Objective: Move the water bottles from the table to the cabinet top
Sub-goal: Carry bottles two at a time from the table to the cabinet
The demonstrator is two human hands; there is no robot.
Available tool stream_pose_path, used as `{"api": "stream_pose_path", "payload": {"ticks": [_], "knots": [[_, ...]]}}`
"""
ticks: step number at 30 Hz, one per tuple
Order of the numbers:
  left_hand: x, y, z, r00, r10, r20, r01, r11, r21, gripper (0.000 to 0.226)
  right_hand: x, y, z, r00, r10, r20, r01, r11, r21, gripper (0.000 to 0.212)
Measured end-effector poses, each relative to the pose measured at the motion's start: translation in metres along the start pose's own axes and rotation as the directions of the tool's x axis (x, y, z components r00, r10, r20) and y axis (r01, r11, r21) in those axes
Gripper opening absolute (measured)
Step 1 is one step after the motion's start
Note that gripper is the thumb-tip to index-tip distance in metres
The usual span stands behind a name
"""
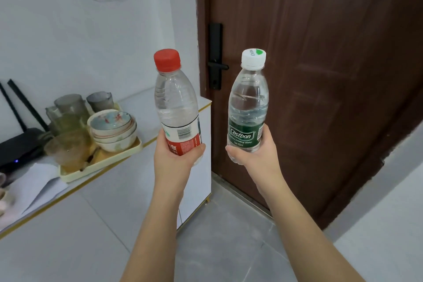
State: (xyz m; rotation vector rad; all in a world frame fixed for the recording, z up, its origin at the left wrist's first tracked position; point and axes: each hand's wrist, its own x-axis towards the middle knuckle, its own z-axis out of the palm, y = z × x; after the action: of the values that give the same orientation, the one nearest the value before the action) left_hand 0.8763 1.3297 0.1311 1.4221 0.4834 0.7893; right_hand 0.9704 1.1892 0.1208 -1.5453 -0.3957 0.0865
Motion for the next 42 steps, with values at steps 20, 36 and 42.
{"api": "stream_pose_path", "payload": {"ticks": [20, 36, 42], "knots": [[0.207, -0.075, 0.043, 0.977, -0.025, -0.212, 0.049, 0.993, 0.108, 0.063, 0.238, 0.083, 0.088, 0.977, 0.054, 0.207, -0.064, 0.997, 0.046, 0.074], [0.334, -0.133, 0.080, 0.869, -0.032, -0.493, 0.135, 0.975, 0.175, 0.052, 0.403, 0.149, 0.158, 0.873, 0.079, 0.481, -0.070, 0.997, -0.036, 0.072], [0.374, -0.151, 0.066, 0.880, -0.045, -0.473, 0.159, 0.966, 0.205, 0.056, 0.433, 0.166, 0.192, 0.872, 0.071, 0.484, -0.042, 0.997, -0.071, 0.068]]}}
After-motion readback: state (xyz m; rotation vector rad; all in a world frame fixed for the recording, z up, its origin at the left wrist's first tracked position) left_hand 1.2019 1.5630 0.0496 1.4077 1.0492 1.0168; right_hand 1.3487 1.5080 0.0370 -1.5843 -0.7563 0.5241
